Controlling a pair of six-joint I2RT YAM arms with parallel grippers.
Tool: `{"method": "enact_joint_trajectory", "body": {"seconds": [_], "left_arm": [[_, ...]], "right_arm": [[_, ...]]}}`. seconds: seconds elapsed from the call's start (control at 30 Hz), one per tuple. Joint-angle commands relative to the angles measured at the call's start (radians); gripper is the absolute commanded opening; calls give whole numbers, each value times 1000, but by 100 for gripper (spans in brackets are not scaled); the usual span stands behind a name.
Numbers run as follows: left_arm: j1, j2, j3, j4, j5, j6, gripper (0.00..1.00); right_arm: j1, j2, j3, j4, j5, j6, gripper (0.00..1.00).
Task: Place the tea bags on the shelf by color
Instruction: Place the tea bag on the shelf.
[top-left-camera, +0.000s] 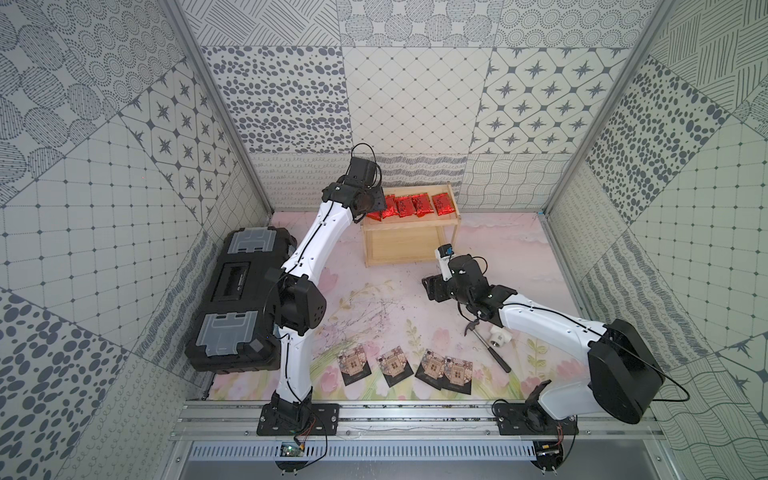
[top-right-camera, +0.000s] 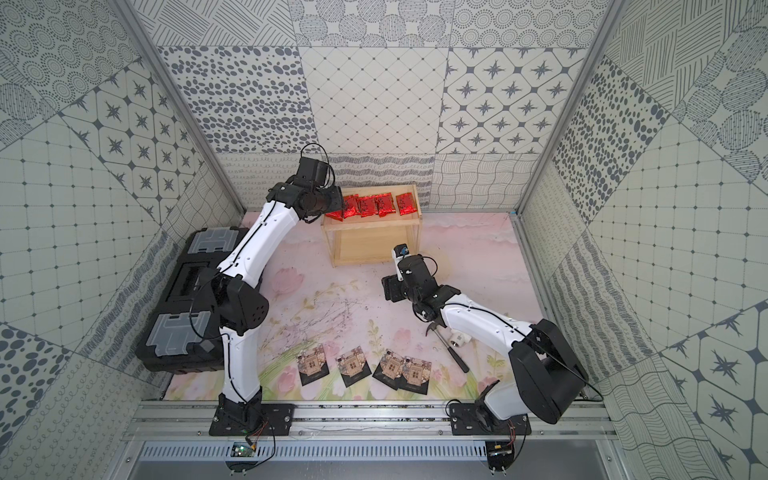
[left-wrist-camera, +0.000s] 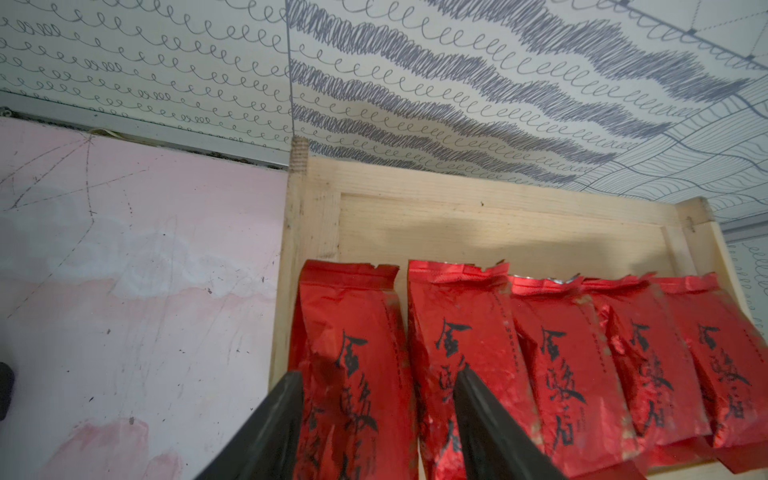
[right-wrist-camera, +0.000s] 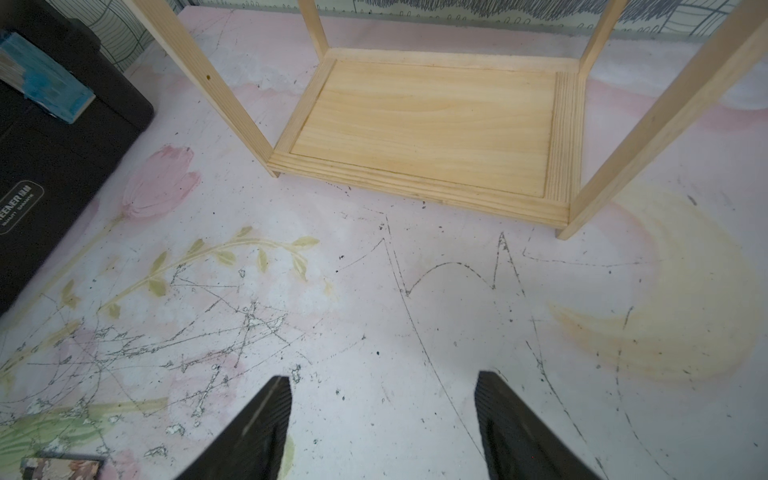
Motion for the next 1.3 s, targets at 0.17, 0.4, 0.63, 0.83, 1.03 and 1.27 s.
{"method": "enact_joint_trajectory", "body": {"seconds": [0.17, 0.4, 0.63, 0.83, 1.03, 1.27], "left_arm": [[7, -39, -1, 15, -28, 2, 62], [-2, -38, -4, 50, 61, -29, 51], [-12, -29, 1, 89, 52, -13, 43], [-11, 12, 4, 93, 52, -9, 41], [-9, 27, 1, 77, 40, -7, 41], [-9, 13, -3, 72, 41, -11, 41]], "right_arm": [[3, -30, -12, 26, 6, -9, 75], [4, -27, -14, 31, -2, -4, 74], [5, -27, -19, 38, -4, -1, 67], [4, -28, -20, 40, -5, -1, 63], [3, -36, -28, 37, 0, -2, 62], [4, -39, -28, 41, 0, -3, 62]]}}
